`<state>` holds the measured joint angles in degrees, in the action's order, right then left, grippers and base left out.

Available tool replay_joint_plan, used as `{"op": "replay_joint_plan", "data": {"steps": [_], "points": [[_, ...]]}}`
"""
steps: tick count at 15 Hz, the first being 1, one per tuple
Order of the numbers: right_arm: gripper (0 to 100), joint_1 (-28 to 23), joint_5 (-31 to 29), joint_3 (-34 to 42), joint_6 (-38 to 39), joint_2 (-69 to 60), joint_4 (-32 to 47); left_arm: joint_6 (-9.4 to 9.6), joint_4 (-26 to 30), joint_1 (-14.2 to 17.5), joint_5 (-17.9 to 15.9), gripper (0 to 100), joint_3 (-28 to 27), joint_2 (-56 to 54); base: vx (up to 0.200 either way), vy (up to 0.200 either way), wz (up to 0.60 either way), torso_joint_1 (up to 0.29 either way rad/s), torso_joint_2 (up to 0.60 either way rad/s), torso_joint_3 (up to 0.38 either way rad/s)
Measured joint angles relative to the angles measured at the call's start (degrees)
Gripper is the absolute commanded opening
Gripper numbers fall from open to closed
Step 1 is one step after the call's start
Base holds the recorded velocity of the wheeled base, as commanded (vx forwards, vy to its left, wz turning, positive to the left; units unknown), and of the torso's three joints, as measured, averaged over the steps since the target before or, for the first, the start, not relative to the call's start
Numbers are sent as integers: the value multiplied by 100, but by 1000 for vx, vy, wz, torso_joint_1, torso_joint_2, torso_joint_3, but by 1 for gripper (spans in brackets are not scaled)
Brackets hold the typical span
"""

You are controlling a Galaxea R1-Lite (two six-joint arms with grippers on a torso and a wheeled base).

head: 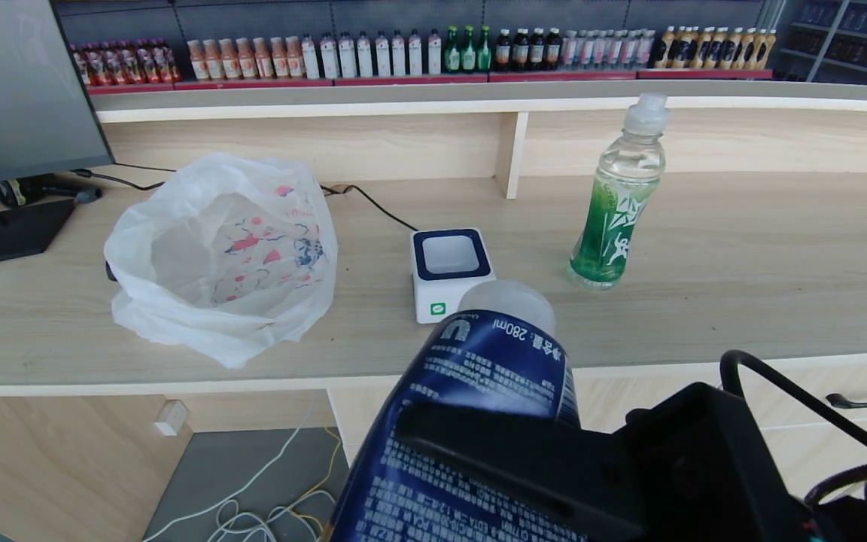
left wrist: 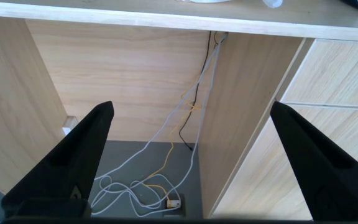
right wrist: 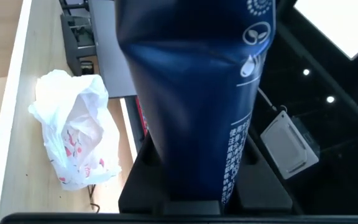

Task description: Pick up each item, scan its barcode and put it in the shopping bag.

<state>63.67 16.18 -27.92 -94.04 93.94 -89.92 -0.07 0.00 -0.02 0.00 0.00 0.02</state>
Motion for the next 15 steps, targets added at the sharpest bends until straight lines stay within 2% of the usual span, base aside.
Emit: {"op": "replay_joint_plan", "data": {"steps": [7,15], "points": [[0,206,-12,-232,-135,115,0,0,0,0,0,100,0,0,0,0,0,0,0,0],[0,219,-12,-289,-89,145,-2,0,0,0,0,100,0,0,0,0,0,0,0,0]]}}
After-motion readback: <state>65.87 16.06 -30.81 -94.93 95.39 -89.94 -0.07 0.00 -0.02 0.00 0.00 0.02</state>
